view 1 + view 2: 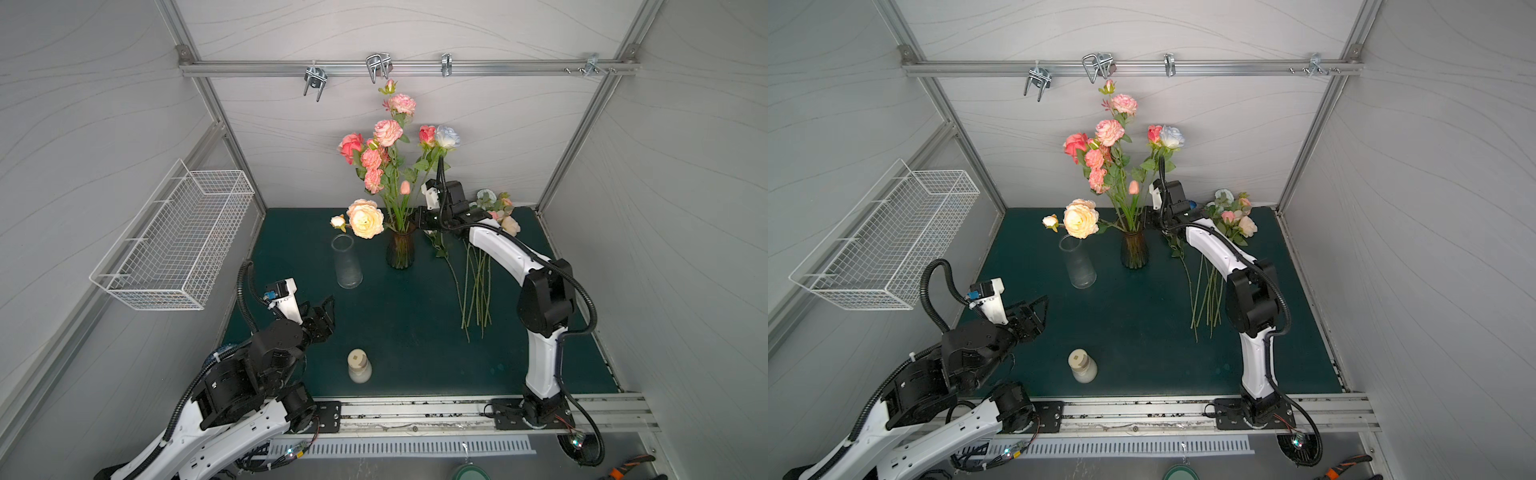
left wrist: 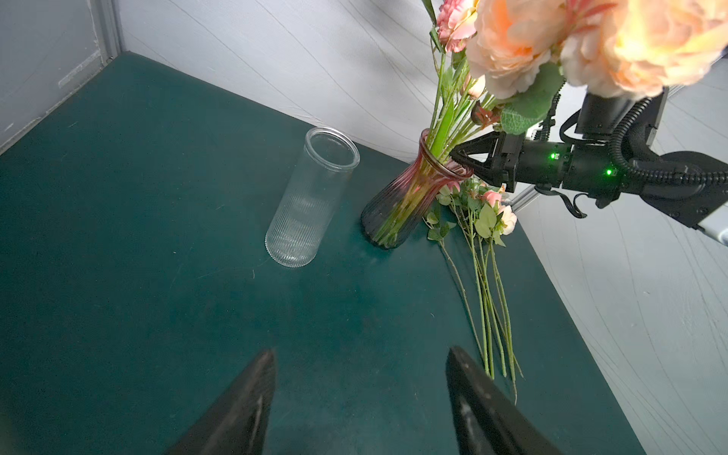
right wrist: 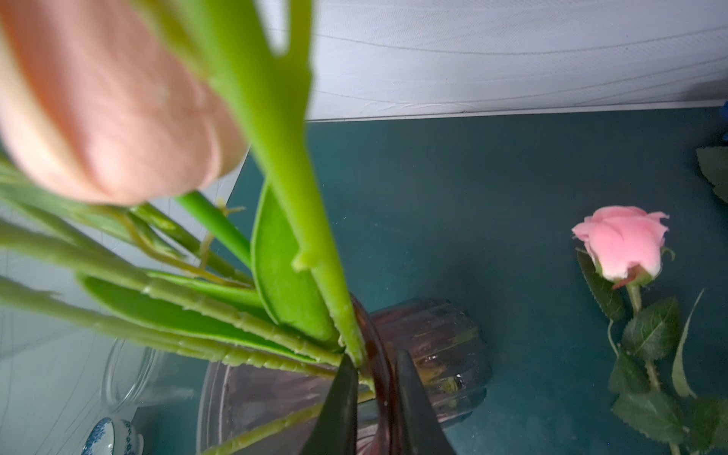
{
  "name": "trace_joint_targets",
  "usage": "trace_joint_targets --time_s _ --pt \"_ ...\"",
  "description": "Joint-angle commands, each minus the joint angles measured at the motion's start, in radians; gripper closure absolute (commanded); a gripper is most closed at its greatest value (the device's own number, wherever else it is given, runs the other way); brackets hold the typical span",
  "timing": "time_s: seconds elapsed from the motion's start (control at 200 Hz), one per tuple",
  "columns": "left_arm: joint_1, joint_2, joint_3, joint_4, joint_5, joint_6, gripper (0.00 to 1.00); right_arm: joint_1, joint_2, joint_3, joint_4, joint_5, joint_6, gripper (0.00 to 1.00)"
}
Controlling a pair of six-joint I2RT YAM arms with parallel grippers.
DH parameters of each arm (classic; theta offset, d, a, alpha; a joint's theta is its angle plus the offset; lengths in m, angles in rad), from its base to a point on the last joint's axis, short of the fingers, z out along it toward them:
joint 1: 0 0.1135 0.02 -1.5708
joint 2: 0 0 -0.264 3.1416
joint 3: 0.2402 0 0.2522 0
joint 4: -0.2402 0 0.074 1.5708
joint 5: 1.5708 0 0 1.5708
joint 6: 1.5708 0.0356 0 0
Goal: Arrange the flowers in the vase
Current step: 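Raise the right gripper and move it back to the flower pile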
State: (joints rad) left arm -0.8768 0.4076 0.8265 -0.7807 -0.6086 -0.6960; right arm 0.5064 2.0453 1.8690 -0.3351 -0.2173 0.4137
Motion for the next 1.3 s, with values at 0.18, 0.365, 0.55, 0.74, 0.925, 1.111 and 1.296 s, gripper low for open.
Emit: trace_joint_targets --time_s 0.18,0.365,0.55,0.74,0.925,1.111,1.296 --pt "0.004 0.011 0.037 0.035 -0.020 0.009 0.30 -0.019 0.062 0.114 0.006 -0.019 -0.006 0.95" --pt "0.004 0.010 0.040 0.037 -0.021 0.015 0.29 -0.022 0.028 0.086 0.027 -0.041 0.010 0.64" --pt "0.004 0.017 0.040 0.041 -0.018 0.021 0.29 -0.038 0.002 0.068 0.035 -0.068 0.041 0.53" --pt "0.003 0.020 0.044 0.038 -0.029 0.024 0.29 -0.051 -0.079 -0.037 0.087 -0.066 0.059 0.41" --pt "0.004 0.035 0.052 0.037 -0.033 0.022 0.29 -0.066 -0.194 -0.160 0.141 -0.059 0.084 0.34" --pt "0.003 0.049 0.053 0.036 -0.042 0.010 0.28 -0.072 -0.385 -0.363 0.195 -0.003 0.117 0.33" --pt "0.022 0.090 0.061 0.063 -0.068 0.029 0.26 -0.064 -0.617 -0.621 0.258 0.026 0.169 0.33"
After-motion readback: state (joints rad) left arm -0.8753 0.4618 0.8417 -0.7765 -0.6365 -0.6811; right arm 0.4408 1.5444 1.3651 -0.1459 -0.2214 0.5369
